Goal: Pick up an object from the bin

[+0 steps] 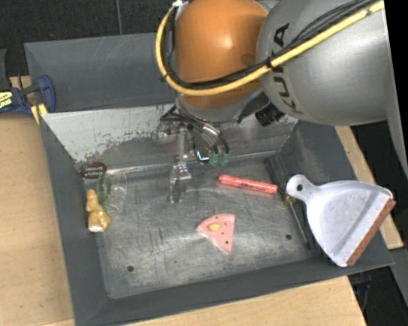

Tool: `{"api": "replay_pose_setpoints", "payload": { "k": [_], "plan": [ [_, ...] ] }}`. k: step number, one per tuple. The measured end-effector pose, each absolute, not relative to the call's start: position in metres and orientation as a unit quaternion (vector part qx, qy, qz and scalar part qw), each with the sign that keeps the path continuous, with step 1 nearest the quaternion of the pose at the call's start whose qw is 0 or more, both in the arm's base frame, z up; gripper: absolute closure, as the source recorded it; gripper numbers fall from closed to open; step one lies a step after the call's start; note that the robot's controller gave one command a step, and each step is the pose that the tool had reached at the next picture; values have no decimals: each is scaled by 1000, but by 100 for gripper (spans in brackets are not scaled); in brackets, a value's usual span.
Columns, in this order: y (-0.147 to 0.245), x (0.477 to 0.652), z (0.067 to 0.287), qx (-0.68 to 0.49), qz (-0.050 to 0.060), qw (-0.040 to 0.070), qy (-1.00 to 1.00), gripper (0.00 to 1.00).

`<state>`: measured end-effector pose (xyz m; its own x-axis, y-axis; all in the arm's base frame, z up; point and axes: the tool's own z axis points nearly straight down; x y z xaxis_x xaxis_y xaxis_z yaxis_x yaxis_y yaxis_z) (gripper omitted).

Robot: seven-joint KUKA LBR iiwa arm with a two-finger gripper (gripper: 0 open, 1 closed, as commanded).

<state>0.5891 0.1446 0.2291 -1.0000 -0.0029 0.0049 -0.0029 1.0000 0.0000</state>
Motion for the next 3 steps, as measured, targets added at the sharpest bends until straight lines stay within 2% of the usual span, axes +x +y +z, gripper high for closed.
{"api": "replay_pose_setpoints", "payload": {
  "k": [1, 2, 3],
  "plan": [
    [144, 591, 234, 0, -1, -2, -1000, 0],
    [106, 573, 193, 24, -2, -5, -1000, 0],
    [78, 545, 165, 67, 2, 4, -998, 0]
  ]
}}
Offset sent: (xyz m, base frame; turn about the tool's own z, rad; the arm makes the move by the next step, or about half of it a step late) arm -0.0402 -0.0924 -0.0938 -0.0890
